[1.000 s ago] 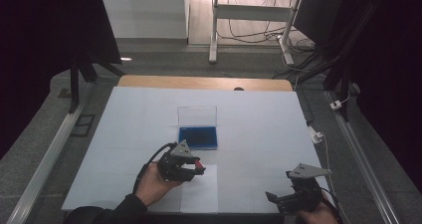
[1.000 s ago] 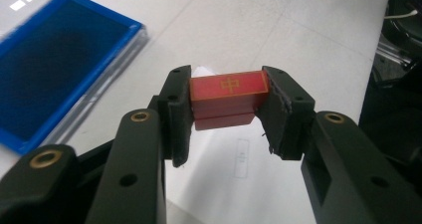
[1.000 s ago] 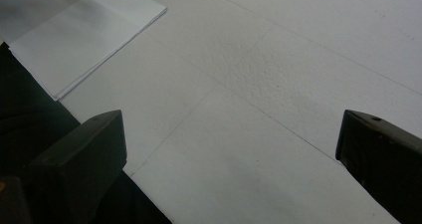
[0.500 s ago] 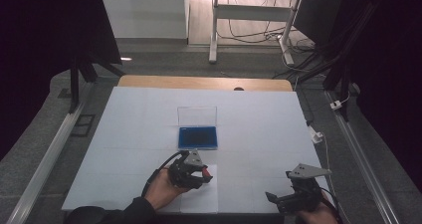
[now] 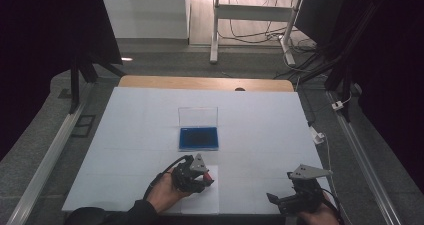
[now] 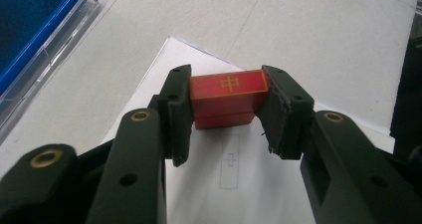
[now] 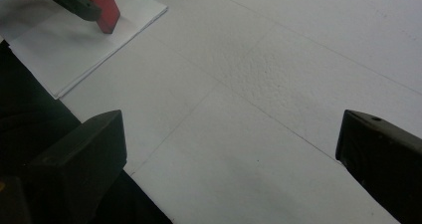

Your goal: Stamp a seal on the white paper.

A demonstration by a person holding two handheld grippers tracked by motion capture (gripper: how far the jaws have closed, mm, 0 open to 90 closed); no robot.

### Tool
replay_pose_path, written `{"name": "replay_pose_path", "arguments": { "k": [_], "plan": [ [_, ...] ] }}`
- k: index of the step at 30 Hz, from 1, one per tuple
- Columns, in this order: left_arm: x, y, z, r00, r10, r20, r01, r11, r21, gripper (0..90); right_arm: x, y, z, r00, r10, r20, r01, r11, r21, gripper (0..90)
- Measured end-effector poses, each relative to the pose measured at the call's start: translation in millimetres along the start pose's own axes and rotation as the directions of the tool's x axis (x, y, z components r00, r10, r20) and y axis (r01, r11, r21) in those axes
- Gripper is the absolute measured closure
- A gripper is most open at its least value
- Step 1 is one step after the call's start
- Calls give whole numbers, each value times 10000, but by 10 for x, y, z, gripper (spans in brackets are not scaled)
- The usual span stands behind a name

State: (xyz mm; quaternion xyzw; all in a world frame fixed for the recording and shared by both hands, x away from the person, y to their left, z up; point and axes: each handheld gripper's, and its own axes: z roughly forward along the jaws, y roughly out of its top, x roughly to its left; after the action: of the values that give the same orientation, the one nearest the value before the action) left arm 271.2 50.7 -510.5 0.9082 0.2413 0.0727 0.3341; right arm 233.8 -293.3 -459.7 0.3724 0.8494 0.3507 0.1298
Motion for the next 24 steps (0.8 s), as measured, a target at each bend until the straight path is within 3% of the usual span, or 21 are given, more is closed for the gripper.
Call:
{"name": "replay_pose_path", "arguments": {
  "k": [3,10,17,24],
  "plan": [
    [11,-9,0,9999,-99,80,99,10000,-5,583,1,1,2,10000,-15,-4,15,10000,9,0],
    [-72,12,6,9990,116,-425,-110,9998,148,585,4,3,6,10000,-58,-4,58,10000,46,0],
    [13,5,7,9993,-363,112,363,9993,67,585,1,1,5,10000,-73,-3,73,10000,39,0],
    [-35,13,9,9997,-138,-188,141,9998,139,585,5,3,8,10000,-69,4,69,10000,65,0]
  ]
}}
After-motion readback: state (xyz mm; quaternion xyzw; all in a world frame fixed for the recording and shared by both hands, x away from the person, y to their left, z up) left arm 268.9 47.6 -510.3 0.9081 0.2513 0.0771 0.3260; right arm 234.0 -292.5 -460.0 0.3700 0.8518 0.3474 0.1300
